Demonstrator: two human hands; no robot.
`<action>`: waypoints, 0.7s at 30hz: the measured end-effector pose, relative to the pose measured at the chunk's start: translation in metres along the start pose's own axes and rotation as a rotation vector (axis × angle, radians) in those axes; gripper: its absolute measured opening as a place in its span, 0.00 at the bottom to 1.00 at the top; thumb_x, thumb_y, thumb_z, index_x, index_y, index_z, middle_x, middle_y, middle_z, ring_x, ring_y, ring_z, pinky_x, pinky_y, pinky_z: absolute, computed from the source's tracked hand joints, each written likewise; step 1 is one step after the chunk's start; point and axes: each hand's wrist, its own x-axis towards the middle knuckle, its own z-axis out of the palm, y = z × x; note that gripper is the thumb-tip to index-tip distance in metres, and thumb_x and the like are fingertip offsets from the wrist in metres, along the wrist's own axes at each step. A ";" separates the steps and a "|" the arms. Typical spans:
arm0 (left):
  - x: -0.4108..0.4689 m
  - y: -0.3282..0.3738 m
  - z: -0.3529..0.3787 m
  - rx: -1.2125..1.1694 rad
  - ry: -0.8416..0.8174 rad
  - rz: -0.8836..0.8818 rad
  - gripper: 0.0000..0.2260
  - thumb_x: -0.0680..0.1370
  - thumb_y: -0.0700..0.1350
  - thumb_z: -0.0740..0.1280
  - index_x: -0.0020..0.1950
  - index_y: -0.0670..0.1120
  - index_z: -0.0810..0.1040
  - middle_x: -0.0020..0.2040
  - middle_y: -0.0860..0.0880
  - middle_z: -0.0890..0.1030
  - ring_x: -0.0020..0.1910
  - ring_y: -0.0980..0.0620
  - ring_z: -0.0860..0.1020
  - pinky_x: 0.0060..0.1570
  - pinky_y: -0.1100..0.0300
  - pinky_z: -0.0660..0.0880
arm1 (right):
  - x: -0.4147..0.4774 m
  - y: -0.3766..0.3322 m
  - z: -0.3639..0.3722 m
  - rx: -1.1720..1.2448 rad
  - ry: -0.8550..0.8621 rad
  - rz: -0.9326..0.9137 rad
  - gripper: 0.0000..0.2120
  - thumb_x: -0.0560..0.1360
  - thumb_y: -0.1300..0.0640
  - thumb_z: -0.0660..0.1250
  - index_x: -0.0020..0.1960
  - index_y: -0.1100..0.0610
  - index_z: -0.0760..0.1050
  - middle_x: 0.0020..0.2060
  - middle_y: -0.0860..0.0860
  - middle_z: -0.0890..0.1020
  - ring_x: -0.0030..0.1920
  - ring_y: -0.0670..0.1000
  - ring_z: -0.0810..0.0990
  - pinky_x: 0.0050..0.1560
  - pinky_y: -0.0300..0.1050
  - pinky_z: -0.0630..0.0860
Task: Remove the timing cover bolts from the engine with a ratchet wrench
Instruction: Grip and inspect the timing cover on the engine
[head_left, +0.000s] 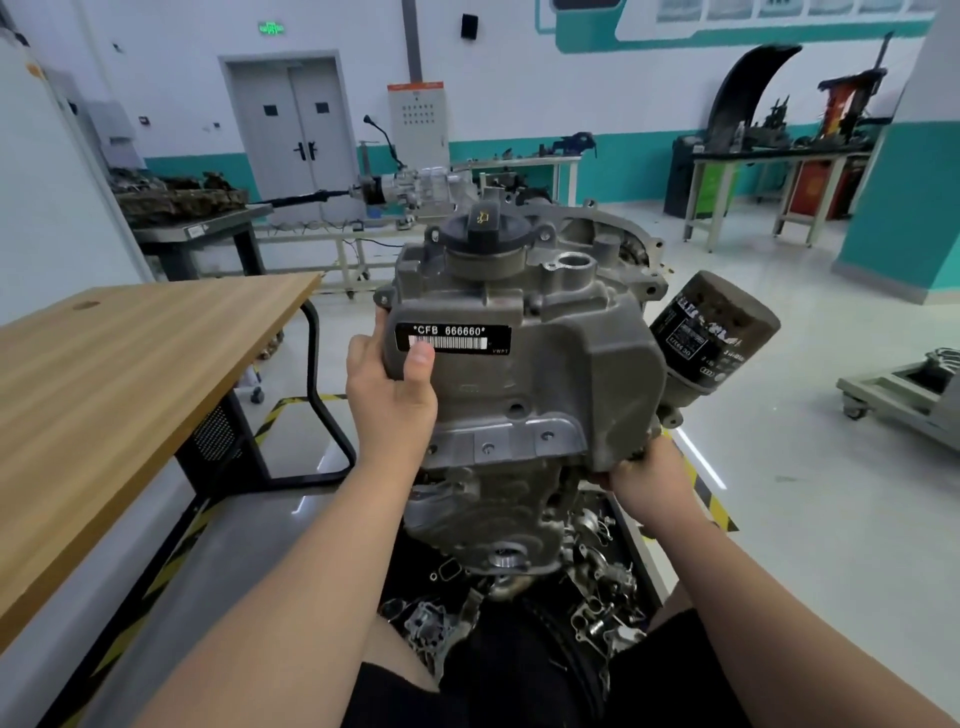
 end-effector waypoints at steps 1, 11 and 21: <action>-0.002 -0.002 -0.002 0.000 0.014 0.006 0.34 0.71 0.68 0.57 0.55 0.38 0.76 0.42 0.53 0.68 0.38 0.70 0.72 0.37 0.77 0.67 | -0.002 0.003 0.003 -0.004 0.002 -0.012 0.07 0.74 0.61 0.67 0.39 0.62 0.76 0.35 0.58 0.82 0.38 0.59 0.79 0.32 0.45 0.71; -0.023 -0.006 0.003 -0.020 0.013 0.004 0.48 0.69 0.78 0.50 0.53 0.33 0.76 0.41 0.55 0.66 0.39 0.70 0.71 0.38 0.77 0.66 | -0.003 0.023 -0.002 -0.116 0.066 -0.015 0.13 0.74 0.66 0.64 0.31 0.58 0.69 0.25 0.53 0.74 0.28 0.56 0.73 0.26 0.43 0.71; -0.016 0.020 0.003 0.007 0.043 0.063 0.38 0.73 0.64 0.52 0.56 0.30 0.75 0.42 0.55 0.66 0.41 0.68 0.70 0.39 0.78 0.63 | -0.005 0.008 -0.026 -0.142 0.090 -0.131 0.06 0.73 0.69 0.64 0.38 0.71 0.73 0.35 0.67 0.79 0.33 0.62 0.70 0.28 0.42 0.61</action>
